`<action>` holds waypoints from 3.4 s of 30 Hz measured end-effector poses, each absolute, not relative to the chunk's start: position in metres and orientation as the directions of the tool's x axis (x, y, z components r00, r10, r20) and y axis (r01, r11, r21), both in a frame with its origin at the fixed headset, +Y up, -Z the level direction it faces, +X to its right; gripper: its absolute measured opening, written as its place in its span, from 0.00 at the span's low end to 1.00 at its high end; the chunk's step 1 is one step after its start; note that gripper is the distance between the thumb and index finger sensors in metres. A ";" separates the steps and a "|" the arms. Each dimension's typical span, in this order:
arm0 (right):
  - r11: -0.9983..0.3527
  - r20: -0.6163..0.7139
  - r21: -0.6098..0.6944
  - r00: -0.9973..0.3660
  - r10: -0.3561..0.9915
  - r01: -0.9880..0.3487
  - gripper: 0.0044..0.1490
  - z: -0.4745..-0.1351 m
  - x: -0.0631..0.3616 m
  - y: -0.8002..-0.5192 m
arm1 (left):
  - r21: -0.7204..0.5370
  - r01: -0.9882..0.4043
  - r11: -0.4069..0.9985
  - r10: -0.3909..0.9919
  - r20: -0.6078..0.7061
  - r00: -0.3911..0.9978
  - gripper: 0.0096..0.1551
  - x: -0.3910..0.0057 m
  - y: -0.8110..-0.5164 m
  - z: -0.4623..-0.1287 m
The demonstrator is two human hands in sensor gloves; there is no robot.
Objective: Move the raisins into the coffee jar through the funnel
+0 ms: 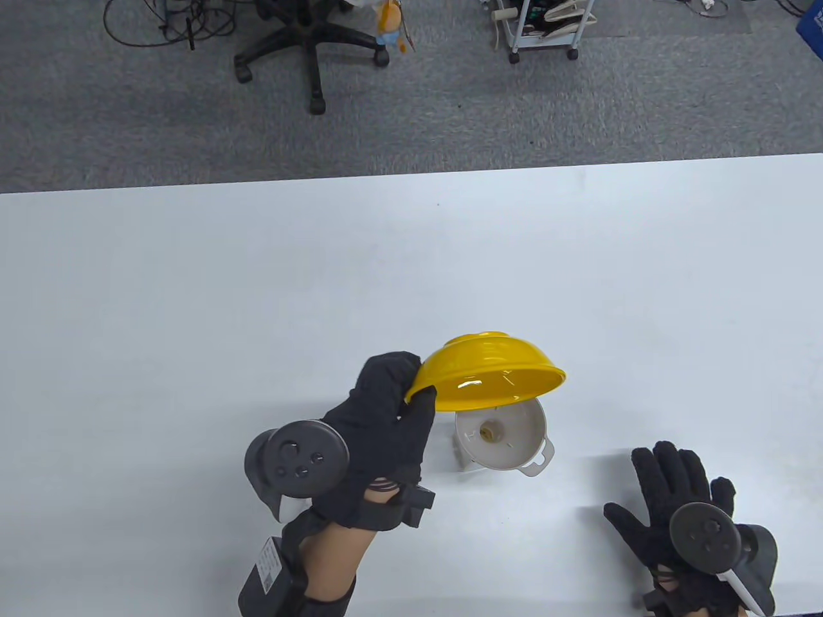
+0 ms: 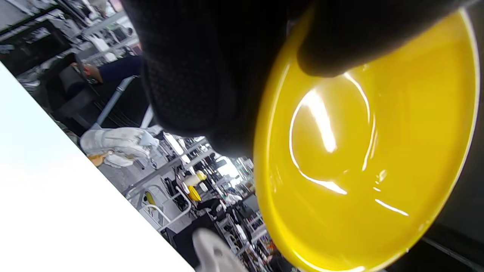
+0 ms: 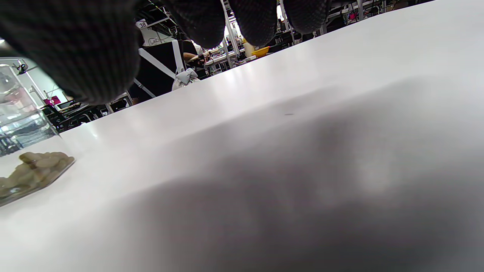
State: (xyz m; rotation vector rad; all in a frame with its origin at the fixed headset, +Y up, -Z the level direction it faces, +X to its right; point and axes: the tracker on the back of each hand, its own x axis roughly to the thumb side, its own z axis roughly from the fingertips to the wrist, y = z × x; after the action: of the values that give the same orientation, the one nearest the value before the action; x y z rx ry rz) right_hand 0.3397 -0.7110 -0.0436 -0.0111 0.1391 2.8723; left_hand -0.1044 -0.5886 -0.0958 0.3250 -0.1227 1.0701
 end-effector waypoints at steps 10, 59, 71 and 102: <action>-0.957 -0.010 0.117 -0.964 0.264 -0.264 0.56 -0.045 0.338 -0.712 | 0.349 -0.862 0.368 0.921 -0.005 0.391 0.27 -0.208 -0.610 -0.105; -0.945 -0.032 0.124 -0.953 0.301 -0.303 0.56 -0.044 0.343 -0.713 | 0.262 -0.763 0.591 0.729 -0.578 0.366 0.42 -0.284 -0.743 -0.112; -0.944 -0.032 0.125 -0.953 0.303 -0.304 0.56 -0.045 0.342 -0.713 | 0.319 -0.484 0.815 0.561 -0.223 0.797 0.44 -0.205 -0.653 -0.121; -0.945 -0.032 0.126 -0.953 0.301 -0.303 0.55 -0.044 0.340 -0.714 | 0.073 -0.205 0.976 0.121 0.599 0.792 0.23 0.003 -0.591 -0.064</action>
State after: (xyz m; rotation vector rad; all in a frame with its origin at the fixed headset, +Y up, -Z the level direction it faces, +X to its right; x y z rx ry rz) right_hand 0.3401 -0.7144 -0.0440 -0.0173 0.1853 2.8280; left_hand 0.0030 -0.5910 -0.0640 0.1373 -0.6339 0.1760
